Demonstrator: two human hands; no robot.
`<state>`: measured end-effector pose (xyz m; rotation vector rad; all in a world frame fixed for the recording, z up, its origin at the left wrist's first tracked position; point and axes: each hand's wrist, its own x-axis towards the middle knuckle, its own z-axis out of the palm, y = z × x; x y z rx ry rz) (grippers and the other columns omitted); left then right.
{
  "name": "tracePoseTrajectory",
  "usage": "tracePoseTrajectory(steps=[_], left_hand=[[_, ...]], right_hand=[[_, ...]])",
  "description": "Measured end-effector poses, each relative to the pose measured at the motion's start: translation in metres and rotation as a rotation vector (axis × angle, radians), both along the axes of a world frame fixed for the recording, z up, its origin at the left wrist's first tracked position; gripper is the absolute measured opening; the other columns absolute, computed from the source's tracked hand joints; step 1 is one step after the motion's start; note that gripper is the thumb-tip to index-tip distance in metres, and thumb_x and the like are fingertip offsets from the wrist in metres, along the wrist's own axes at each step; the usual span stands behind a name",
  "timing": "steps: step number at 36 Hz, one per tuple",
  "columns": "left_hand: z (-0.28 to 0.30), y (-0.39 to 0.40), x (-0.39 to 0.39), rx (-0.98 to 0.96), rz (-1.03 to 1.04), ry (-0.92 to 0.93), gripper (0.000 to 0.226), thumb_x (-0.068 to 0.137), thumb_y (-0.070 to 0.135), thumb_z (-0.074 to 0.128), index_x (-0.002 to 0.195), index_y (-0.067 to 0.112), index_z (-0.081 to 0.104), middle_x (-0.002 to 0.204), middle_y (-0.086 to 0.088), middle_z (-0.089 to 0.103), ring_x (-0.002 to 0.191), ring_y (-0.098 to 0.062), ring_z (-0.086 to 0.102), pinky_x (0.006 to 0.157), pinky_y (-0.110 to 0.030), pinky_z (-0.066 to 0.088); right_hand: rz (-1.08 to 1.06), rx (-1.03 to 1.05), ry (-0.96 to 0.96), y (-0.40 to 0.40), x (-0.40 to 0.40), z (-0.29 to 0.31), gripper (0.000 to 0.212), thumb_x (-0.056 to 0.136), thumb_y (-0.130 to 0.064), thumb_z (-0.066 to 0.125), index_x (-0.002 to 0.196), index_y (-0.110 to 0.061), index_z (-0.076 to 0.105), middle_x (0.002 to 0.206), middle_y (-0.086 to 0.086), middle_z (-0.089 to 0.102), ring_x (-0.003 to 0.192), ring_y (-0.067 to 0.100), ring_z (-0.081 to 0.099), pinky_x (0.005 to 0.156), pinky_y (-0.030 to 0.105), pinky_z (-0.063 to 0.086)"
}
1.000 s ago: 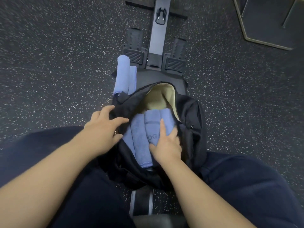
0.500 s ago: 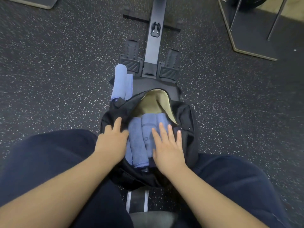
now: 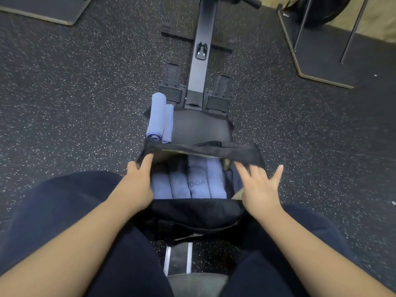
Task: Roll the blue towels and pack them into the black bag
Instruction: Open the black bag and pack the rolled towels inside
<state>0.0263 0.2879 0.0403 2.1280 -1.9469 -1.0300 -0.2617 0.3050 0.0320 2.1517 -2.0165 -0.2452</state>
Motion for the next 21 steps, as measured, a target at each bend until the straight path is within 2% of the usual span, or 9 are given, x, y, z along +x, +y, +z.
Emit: tracePoseTrajectory(steps=[3,8,13,16,18,21], left_hand=[[0.008,0.004,-0.004,-0.041,-0.022,0.051,0.091,0.08,-0.006,0.042,0.152,0.03,0.001,0.107,-0.004,0.025,0.073,-0.028,0.046,0.078,-0.035,0.042],[0.014,0.009,-0.012,-0.096,-0.005,0.115,0.1,0.074,-0.011,0.041,0.153,0.035,-0.001,0.108,-0.002,0.025,0.081,-0.029,0.052,0.087,-0.041,0.048],[0.014,0.009,-0.012,-0.079,0.029,0.129,0.099,0.077,-0.011,0.039,0.152,0.037,-0.003,0.109,-0.002,0.025,0.084,-0.029,0.053,0.088,-0.039,0.047],[0.012,0.005,-0.01,-0.063,0.043,0.157,0.098,0.077,-0.01,0.038,0.151,0.04,-0.002,0.11,-0.001,0.025,0.085,-0.027,0.053,0.089,-0.037,0.047],[0.01,0.002,-0.009,-0.057,0.043,0.169,0.098,0.077,-0.009,0.038,0.151,0.042,-0.001,0.109,-0.001,0.025,0.085,-0.026,0.053,0.089,-0.037,0.047],[0.007,-0.002,-0.006,-0.057,0.047,0.181,0.096,0.078,-0.007,0.04,0.15,0.043,0.002,0.108,0.001,0.026,0.08,-0.022,0.051,0.086,-0.037,0.047]], right_hand=[[0.063,-0.001,0.015,0.002,-0.01,0.003,0.099,0.039,-0.003,0.074,0.135,-0.018,0.054,0.108,0.009,0.057,0.098,0.028,0.059,0.101,0.071,0.009],[0.055,0.042,0.036,0.006,-0.022,0.006,0.104,0.042,-0.014,0.078,0.141,-0.022,0.047,0.12,0.009,0.055,0.107,0.027,0.057,0.103,0.069,0.005],[0.103,-0.027,0.006,0.01,-0.013,0.001,0.101,0.047,-0.019,0.076,0.142,-0.021,0.043,0.127,0.013,0.052,0.114,0.031,0.049,0.102,0.07,0.015],[0.132,-0.055,-0.024,0.009,0.0,0.001,0.096,0.052,-0.019,0.07,0.143,-0.022,0.042,0.14,0.013,0.044,0.126,0.035,0.038,0.105,0.068,0.017],[0.188,-0.09,-0.071,0.007,0.011,0.003,0.085,0.058,-0.021,0.059,0.141,-0.022,0.043,0.146,0.013,0.04,0.132,0.034,0.034,0.106,0.065,0.018],[0.299,-0.182,-0.202,-0.003,0.03,0.008,0.068,0.064,-0.022,0.04,0.132,-0.02,0.045,0.139,0.011,0.047,0.126,0.03,0.041,0.104,0.055,0.023]])
